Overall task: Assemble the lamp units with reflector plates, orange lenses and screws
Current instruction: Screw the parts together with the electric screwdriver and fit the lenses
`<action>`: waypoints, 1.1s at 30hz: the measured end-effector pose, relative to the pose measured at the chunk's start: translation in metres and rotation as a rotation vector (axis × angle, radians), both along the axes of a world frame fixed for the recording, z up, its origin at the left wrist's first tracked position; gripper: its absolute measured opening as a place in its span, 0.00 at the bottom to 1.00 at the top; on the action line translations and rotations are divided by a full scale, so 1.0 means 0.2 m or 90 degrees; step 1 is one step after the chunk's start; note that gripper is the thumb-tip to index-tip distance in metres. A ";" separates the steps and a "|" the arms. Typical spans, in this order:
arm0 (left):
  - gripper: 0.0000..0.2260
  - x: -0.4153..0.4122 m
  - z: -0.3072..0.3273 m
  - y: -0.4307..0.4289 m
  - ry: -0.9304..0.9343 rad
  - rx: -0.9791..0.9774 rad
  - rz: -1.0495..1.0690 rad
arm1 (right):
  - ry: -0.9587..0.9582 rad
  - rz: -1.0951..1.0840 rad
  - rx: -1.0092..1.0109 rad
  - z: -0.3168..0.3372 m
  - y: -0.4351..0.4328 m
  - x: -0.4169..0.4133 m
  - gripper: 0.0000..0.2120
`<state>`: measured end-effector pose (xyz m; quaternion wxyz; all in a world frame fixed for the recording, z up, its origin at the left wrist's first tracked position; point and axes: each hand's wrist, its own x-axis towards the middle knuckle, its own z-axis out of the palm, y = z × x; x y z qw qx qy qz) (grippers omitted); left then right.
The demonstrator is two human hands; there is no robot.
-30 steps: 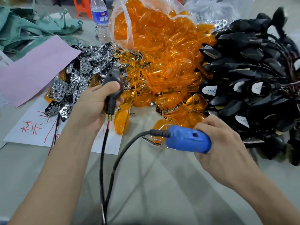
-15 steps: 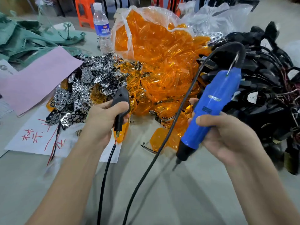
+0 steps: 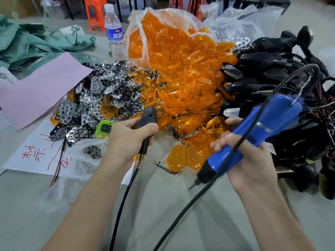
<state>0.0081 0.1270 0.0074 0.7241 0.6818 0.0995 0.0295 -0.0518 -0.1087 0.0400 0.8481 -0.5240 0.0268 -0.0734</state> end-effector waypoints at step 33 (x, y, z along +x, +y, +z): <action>0.11 -0.20 -0.16 -0.13 -0.011 0.247 0.042 | -0.091 -0.187 0.142 0.16 0.20 0.29 0.13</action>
